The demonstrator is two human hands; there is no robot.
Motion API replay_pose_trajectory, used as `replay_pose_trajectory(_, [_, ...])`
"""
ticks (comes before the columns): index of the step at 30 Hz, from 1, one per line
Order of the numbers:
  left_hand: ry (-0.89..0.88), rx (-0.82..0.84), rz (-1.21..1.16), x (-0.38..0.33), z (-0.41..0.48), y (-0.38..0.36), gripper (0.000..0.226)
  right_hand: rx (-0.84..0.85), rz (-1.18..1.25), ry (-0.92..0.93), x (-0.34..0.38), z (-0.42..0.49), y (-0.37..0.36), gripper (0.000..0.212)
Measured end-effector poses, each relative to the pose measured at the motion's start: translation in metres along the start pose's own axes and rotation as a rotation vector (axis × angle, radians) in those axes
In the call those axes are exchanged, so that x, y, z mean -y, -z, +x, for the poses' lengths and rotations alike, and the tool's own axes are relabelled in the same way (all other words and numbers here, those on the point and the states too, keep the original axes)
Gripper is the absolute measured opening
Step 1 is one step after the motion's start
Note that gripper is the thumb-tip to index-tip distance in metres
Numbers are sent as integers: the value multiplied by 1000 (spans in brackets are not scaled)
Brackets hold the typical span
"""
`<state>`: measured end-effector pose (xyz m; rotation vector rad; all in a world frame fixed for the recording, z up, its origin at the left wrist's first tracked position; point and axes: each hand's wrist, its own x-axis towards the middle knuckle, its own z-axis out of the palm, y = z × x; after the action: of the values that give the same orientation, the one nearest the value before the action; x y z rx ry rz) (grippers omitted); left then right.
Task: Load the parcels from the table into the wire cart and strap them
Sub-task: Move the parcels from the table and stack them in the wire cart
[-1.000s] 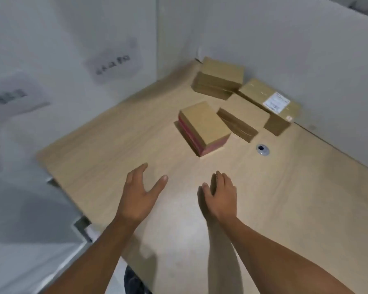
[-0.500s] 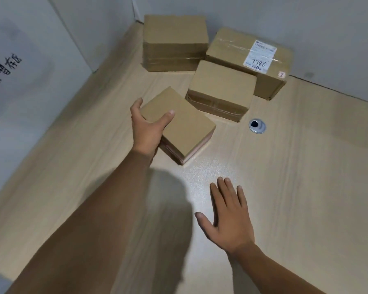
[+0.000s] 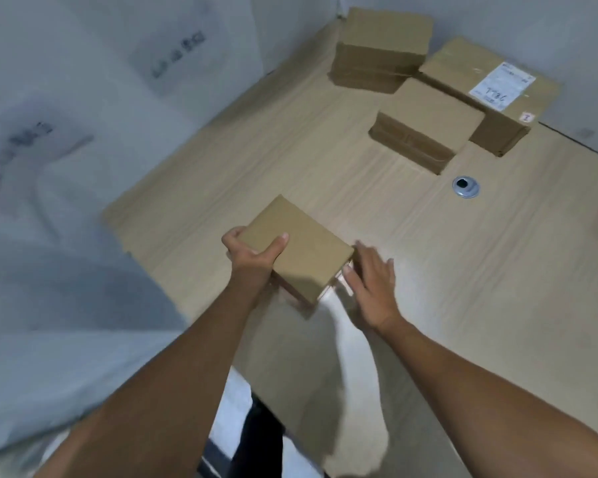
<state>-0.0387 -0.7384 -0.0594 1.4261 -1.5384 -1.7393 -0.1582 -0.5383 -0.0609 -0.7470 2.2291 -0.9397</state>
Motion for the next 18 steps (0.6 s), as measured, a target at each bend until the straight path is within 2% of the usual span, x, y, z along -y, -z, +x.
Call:
replay_pose_trajectory(2, [24,-161,-52,20,-58,34,96,182,360,-42,32,-42,-20,77])
replay_pose_trajectory(3, [36,-234,-90,30,-90,51,94,229,468,-82,46,-66,-34,85])
replay_pose_trajectory(5, [53,-333,-142,50,-158,88,88,270,522,-135,69,-112,-61,105])
replay_pose_trajectory(8, [90,-521,-237,86,-266,153,82,442,622,-158,92,-172,-107,96])
replay_pose_trajectory(11, [167,-717,-360,124,-374,223,74,750,537,-48,104,-232,-155,93])
replay_pose_trajectory(13, [204,-806,-456,149,-451,256,69,1023,445,10,114,-274,-186,95])
replay_pose_trajectory(16, [178,-972,-641,192,-557,268,68,1367,223,105,132,-341,-235,96])
replay_pose_trajectory(18, [175,-1104,-766,227,-615,255,68,1532,64,181,133,-394,-268,93])
